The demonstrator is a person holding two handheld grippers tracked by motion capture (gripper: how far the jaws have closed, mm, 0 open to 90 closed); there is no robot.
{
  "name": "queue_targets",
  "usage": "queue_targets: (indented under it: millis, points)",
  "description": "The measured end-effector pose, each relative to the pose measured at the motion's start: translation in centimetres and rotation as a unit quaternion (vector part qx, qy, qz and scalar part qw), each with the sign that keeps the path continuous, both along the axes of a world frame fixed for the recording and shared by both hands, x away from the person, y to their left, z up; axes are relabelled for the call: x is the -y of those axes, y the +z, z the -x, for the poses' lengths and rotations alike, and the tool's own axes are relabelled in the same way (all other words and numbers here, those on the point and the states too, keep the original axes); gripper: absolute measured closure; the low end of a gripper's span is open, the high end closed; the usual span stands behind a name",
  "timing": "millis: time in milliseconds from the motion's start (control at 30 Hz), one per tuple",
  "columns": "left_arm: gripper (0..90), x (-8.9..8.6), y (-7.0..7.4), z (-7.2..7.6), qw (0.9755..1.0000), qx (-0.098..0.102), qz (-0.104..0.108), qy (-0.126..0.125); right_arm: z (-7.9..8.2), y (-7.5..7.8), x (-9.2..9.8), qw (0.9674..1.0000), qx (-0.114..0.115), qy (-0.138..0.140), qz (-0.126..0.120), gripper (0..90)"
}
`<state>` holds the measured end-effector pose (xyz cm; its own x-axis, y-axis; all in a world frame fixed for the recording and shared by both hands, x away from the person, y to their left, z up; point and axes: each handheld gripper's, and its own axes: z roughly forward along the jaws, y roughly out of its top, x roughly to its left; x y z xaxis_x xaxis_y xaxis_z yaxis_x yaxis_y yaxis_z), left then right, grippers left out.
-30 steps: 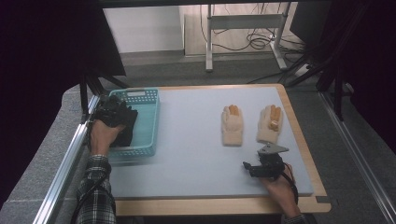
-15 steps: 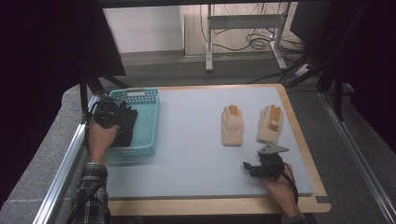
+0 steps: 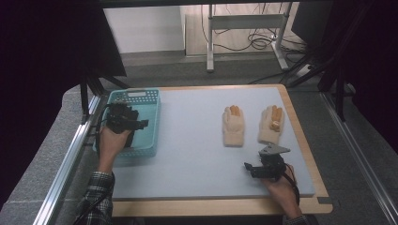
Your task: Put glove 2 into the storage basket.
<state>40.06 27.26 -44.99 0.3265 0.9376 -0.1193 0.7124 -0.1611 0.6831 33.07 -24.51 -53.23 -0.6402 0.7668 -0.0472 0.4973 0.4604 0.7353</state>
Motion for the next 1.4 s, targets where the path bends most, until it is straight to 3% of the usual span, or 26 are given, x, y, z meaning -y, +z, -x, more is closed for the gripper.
queue_targets:
  millis: [200,433,867,1000,1167,1400]
  points:
    - [0.9,2.5,0.5,0.8,0.999,0.023,0.014,-0.037,0.0,0.0,0.0,1.0,0.0,0.0,0.0,20.9]
    - [2.6,6.0,0.5,1.7,0.9954,0.042,0.013,-0.085,0.0,0.0,0.0,1.0,0.0,0.0,0.0,20.9]
    - [0.2,11.4,-1.3,4.7,0.9842,0.067,0.029,-0.161,0.0,0.0,0.0,1.0,0.001,0.0,0.0,20.9]
    - [0.0,12.7,-2.2,5.8,0.9811,0.072,0.018,-0.178,0.0,0.0,0.0,1.0,0.0,0.0,0.0,21.0]
    - [0.0,13.3,-3.2,6.7,0.9801,0.071,0.014,-0.185,0.0,0.0,0.0,1.0,0.0,0.0,0.0,20.9]
    - [0.0,13.8,-5.5,8.1,0.9814,0.055,-0.011,-0.184,0.0,0.0,0.0,1.0,-0.001,0.0,0.0,20.9]
